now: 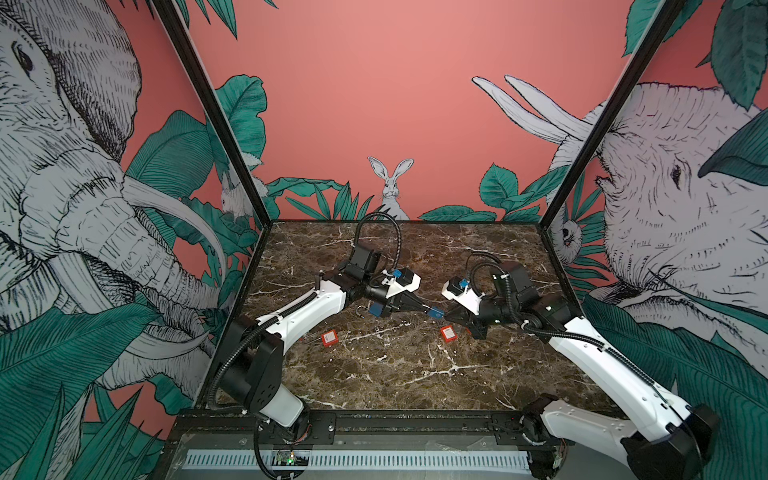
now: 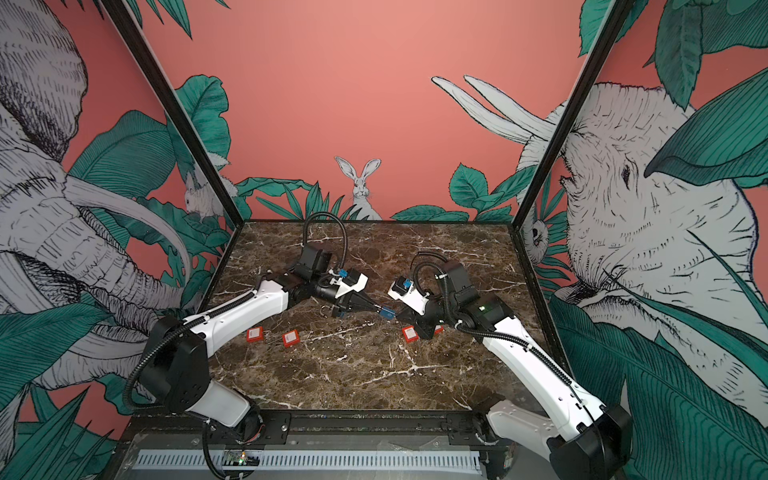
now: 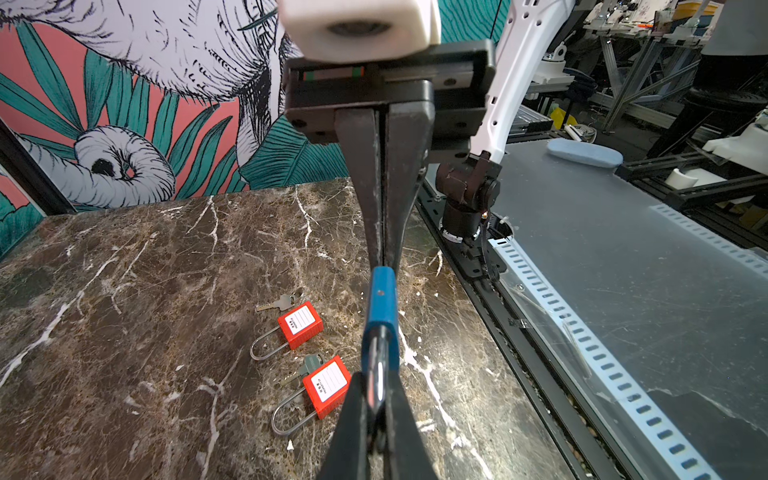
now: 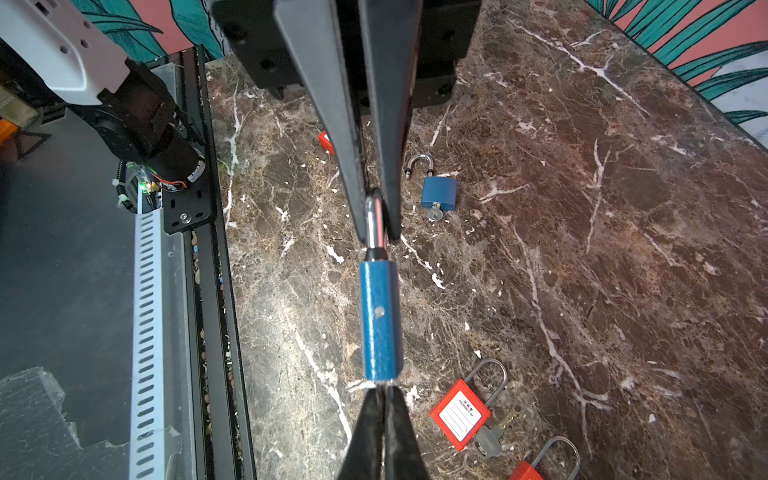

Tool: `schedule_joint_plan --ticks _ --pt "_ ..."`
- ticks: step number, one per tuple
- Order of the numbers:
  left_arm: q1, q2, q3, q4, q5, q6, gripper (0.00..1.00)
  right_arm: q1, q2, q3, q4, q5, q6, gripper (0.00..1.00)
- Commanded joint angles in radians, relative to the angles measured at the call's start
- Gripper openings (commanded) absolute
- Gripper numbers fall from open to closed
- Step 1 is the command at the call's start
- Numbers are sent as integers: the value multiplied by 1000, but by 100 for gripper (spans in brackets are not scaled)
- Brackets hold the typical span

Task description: Lock with the key

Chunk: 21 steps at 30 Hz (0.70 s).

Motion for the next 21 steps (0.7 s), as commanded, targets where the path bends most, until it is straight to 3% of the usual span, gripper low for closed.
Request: schedule_joint_plan --ticks 1,11,15,21 --pt "-1 -36 -3 -14 25 34 0 3 -27 -10 -22 17 -23 0" --pt "56 -17 -26 -43 67 72 0 2 -87 -46 -115 84 -33 0" --pt "76 8 9 -135 85 119 0 1 -119 -85 -100 120 -14 0" --pt "78 132 184 -611 -5 389 0 1 -192 -148 -10 265 64 0"
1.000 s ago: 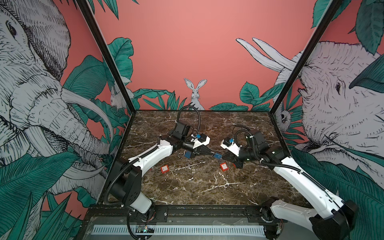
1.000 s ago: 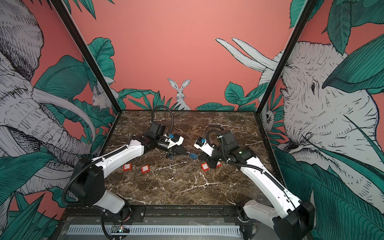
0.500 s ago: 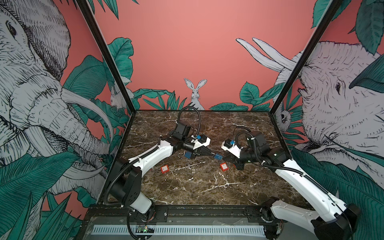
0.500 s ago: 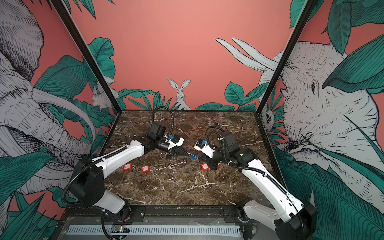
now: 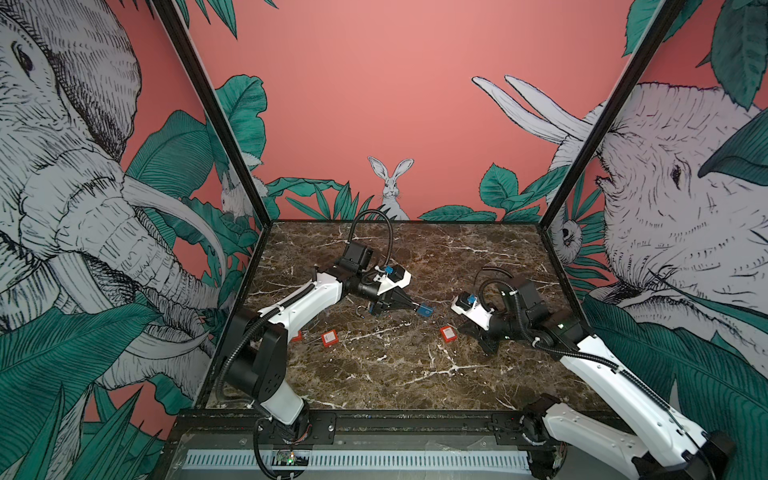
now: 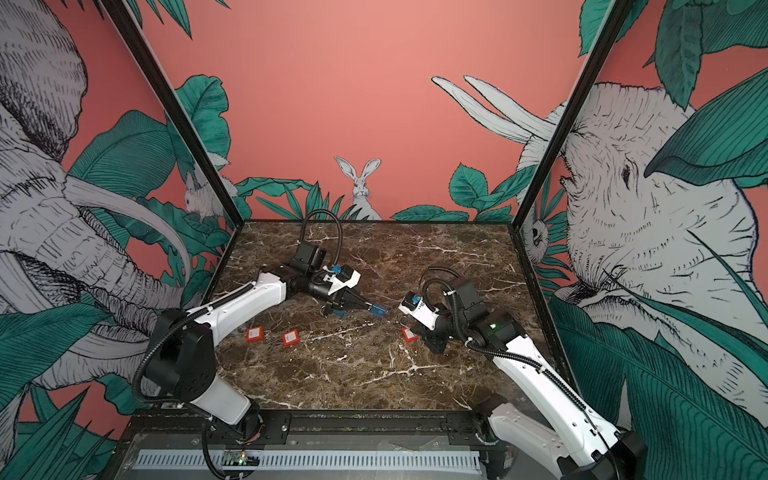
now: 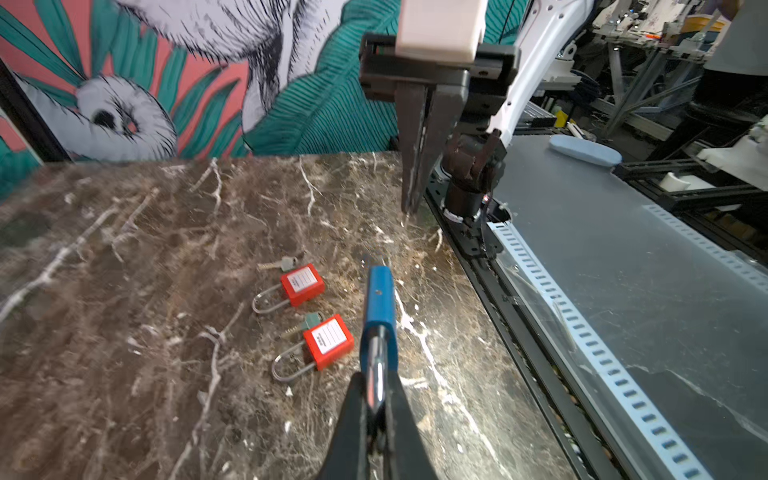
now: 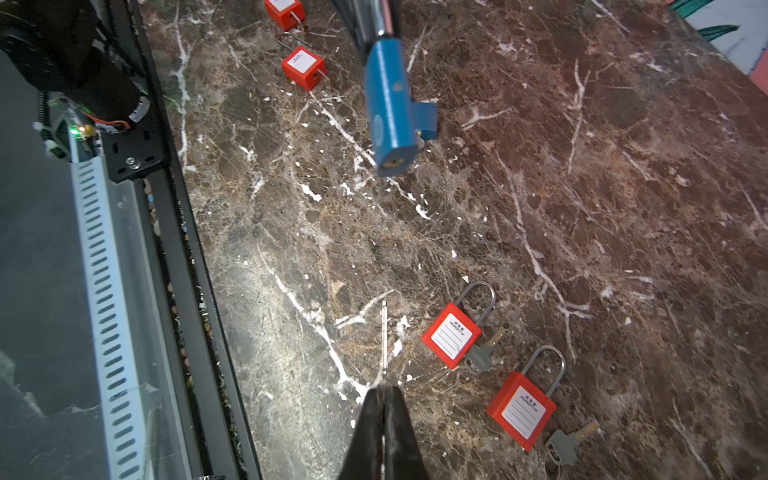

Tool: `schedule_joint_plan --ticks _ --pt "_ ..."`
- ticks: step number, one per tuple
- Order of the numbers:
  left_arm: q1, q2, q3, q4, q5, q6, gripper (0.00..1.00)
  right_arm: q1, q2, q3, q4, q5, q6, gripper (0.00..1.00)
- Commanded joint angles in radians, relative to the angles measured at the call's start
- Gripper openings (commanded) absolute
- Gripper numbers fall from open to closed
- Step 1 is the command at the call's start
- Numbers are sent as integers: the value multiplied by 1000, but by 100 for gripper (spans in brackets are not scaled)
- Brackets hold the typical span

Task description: Lock with the key

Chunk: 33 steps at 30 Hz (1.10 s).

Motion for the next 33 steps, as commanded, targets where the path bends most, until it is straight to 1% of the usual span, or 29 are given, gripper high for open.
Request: schedule_joint_plan --ticks 1,3,6,12,20,24,29,33 --pt "-2 72 120 -380 -20 229 0 -2 -51 -32 90 138 73 0" --pt "-5 149 183 -515 -60 263 0 -3 -76 -65 160 241 121 0" --pt "-27 225 242 -597 -125 258 0 -4 -94 -97 233 275 168 0" --pt "-84 321 279 -593 -263 137 0 -4 -72 -107 279 279 227 0" --pt "-130 444 335 -585 -354 9 0 -3 -28 -119 322 224 288 0" --pt "-146 505 373 -608 -365 -23 0 0 -19 -129 336 199 306 0" --pt "-153 539 388 -595 -375 -71 0 3 -21 -136 336 188 319 0" --pt "-169 568 414 -593 -405 -106 0 6 -28 -142 308 186 324 0"
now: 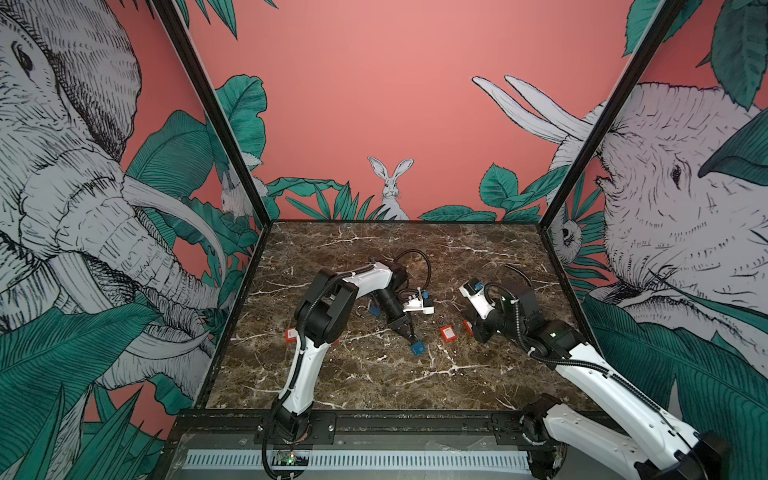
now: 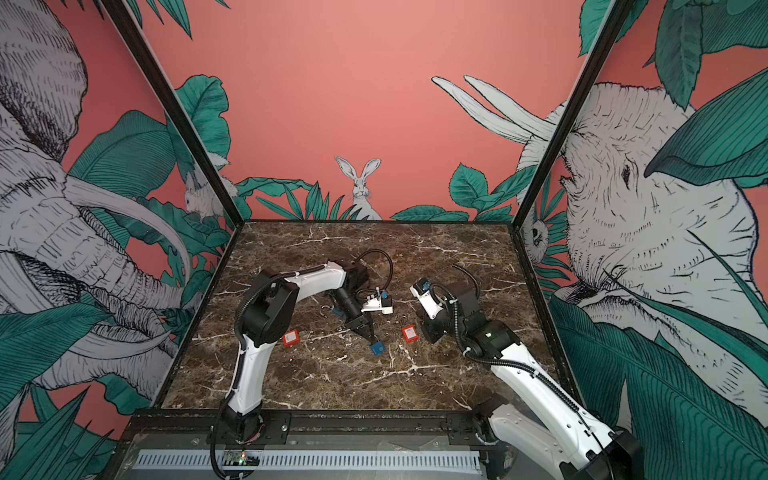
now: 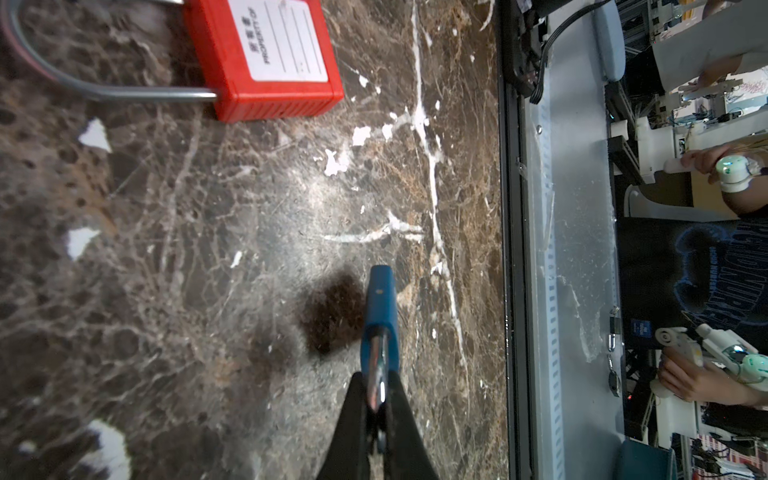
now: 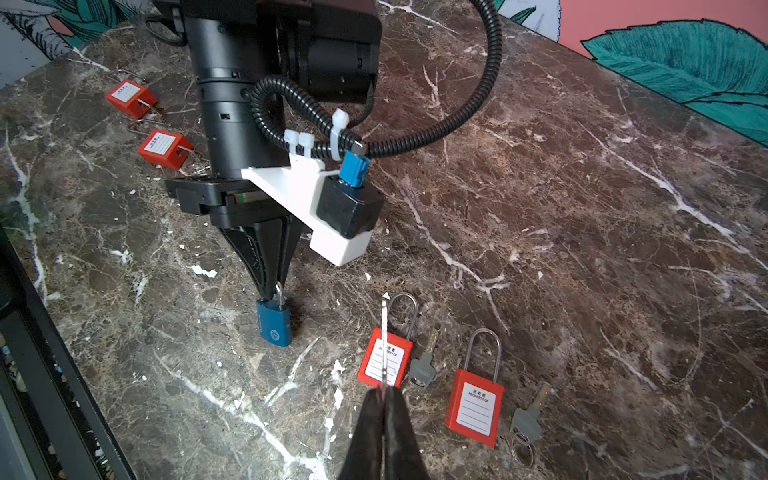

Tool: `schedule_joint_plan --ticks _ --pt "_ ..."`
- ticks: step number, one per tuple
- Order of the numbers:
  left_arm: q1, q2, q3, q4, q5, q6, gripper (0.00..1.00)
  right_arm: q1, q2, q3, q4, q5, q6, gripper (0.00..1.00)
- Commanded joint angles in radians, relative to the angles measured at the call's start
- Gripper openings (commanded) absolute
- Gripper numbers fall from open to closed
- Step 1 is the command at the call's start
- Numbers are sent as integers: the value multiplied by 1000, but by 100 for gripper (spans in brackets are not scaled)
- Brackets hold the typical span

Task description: Lock with the key

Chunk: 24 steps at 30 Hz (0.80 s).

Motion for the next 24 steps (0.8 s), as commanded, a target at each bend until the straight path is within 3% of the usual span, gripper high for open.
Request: schedule_joint_plan --ticks 1,11,24 --pt "-19 12 48 -26 -15 -39 0 6 -15 -12 13 -10 26 0" --pt "-29 73 107 -20 -29 -86 0 15 -41 -75 51 -20 148 0" --pt "-32 88 154 26 -63 -132 16 76 8 -136 125 30 300 0"
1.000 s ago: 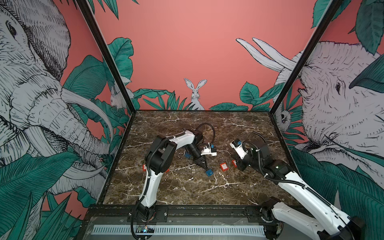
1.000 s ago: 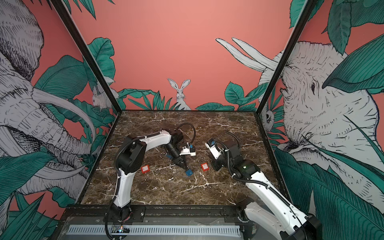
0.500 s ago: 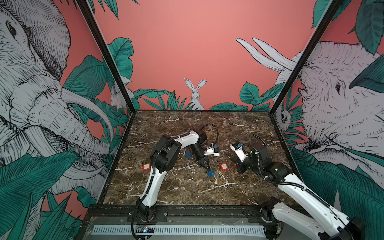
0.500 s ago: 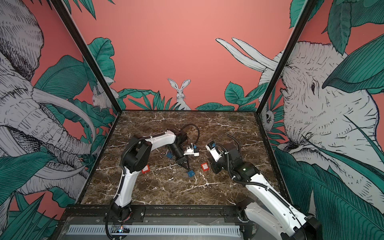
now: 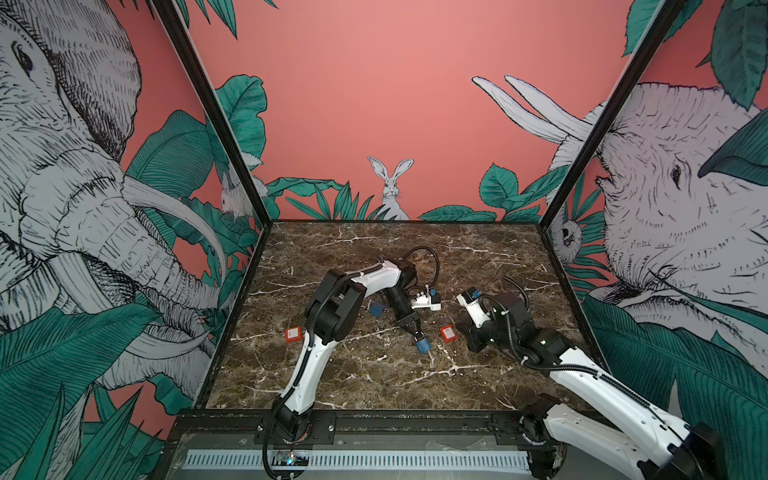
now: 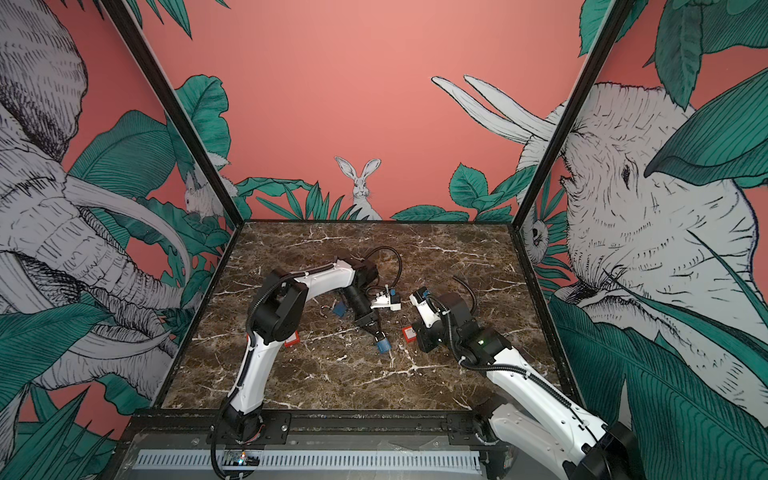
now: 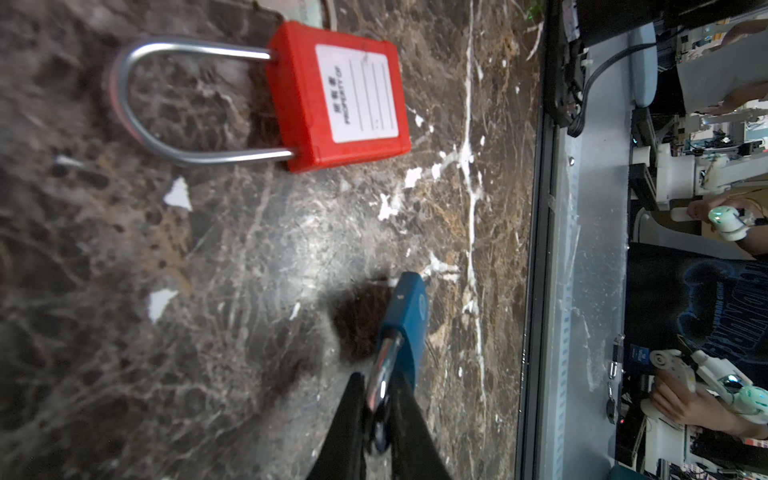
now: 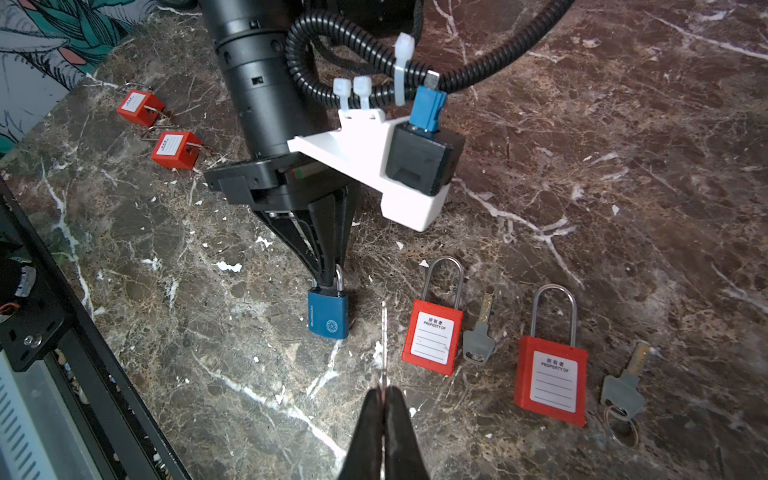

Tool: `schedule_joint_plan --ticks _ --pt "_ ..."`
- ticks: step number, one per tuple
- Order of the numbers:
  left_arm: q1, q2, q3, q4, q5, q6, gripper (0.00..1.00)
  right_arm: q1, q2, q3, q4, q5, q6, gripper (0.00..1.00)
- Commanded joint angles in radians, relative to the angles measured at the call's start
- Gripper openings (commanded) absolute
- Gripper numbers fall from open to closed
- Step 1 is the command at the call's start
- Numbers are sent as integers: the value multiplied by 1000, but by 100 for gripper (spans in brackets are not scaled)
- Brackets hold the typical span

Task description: Lock with the key

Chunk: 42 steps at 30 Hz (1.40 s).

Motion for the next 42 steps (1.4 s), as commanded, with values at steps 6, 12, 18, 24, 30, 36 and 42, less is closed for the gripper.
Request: schedule_joint_plan --ticks 6,12,18,24,30,36,42 --pt "-4 -33 15 58 -49 -30 30 13 2 -28 81 23 98 0" --pt "-4 -79 7 108 -88 -62 32 13 0 -34 78 23 101 0" --pt "-5 -153 -1 163 -127 -88 48 16 3 -46 72 26 110 0" --pt "-4 -211 19 156 -170 -91 100 27 34 -51 121 24 171 0" --pt "32 -366 -89 341 -330 -223 99 91 184 -20 172 52 227 0" --pt "141 -606 -353 694 -332 -435 99 145 342 36 177 125 251 0" --pt "166 -841 -618 997 -472 -520 99 171 466 81 187 176 265 0"
